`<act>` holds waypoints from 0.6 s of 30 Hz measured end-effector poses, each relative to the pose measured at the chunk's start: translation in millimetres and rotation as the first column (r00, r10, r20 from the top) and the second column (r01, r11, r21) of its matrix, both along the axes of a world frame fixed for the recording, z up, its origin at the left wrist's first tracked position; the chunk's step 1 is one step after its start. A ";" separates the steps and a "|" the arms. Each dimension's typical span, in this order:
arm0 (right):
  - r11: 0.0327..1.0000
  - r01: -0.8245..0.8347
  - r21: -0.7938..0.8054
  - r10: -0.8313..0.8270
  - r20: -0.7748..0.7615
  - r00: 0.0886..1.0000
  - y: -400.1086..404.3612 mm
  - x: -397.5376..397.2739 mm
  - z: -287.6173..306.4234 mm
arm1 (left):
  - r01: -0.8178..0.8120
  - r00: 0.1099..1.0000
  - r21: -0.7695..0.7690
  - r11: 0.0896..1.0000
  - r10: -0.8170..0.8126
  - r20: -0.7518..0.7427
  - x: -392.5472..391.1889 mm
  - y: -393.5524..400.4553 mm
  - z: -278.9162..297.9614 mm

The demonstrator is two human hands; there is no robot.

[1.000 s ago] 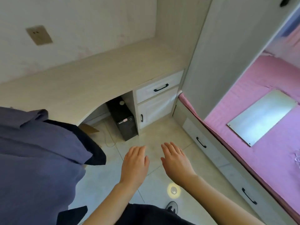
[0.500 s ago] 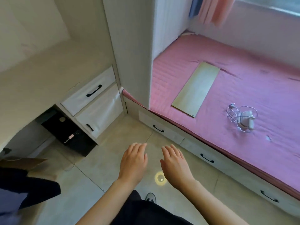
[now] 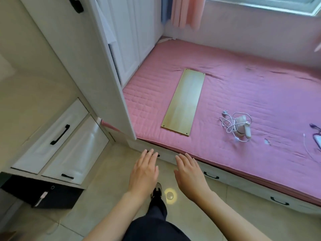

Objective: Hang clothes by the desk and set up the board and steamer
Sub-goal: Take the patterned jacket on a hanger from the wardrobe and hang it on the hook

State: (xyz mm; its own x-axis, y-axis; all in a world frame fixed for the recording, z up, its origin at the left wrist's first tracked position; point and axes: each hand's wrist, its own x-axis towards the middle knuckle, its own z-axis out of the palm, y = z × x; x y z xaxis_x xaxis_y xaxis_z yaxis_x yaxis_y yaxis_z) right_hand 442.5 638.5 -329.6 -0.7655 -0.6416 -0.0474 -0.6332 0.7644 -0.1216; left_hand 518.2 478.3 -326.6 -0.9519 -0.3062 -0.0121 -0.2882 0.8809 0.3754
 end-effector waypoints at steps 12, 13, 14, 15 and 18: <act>1.000 -0.003 -0.022 0.003 -0.007 1.000 -83.8 -147.4 10.0 | 0.050 0.998 -0.024 0.998 -0.049 0.044 -149.2 -82.6 10.5; 1.000 -0.005 -0.026 0.005 -0.006 1.000 -89.1 -157.0 10.5 | 0.036 0.998 -0.015 0.999 -0.036 0.053 -158.5 -87.9 11.4; 0.999 -0.008 -0.034 0.008 -0.006 1.000 -94.3 -166.6 11.6 | 0.019 0.998 -0.006 1.000 -0.018 0.058 -167.7 -93.5 11.9; 0.999 -0.012 -0.042 0.011 -0.008 1.000 -99.7 -175.6 13.1 | 0.001 0.998 -0.002 1.000 -0.001 0.058 -176.5 -99.0 12.3; 0.997 -0.041 -0.060 0.041 -0.009 0.999 -115.4 -203.3 18.6 | -0.025 0.998 -0.028 0.999 0.027 0.059 -202.9 -113.7 14.8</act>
